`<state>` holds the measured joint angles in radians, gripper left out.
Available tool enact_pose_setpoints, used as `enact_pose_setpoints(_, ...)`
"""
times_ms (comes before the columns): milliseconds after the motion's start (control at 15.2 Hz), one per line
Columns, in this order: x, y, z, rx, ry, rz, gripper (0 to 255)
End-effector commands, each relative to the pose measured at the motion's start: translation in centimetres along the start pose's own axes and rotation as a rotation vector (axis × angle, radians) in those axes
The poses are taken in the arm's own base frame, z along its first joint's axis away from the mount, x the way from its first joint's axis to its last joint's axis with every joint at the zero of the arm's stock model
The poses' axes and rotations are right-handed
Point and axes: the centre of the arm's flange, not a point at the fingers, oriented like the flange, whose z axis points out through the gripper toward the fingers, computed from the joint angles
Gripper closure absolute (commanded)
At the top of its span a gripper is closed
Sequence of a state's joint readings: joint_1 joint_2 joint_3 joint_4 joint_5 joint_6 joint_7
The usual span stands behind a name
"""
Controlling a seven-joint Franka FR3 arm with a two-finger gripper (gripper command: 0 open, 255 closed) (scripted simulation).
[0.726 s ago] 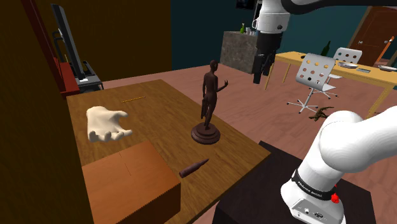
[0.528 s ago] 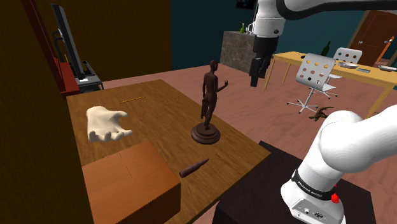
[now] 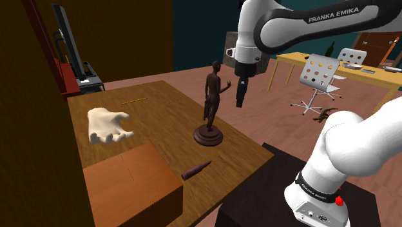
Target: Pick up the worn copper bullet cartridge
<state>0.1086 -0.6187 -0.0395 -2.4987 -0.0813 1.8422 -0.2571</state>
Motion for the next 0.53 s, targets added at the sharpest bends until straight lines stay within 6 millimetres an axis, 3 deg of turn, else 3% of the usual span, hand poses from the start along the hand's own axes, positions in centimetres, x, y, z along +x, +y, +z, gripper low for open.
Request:
enact_pose_setpoints(0, 1.5, -0.5, 1.7, 0.007, 0.009, -0.086, 0)
enact_pose_setpoints(462, 6.0, -4.3, 8.4, 0.033, 0.031, -0.375, 0)
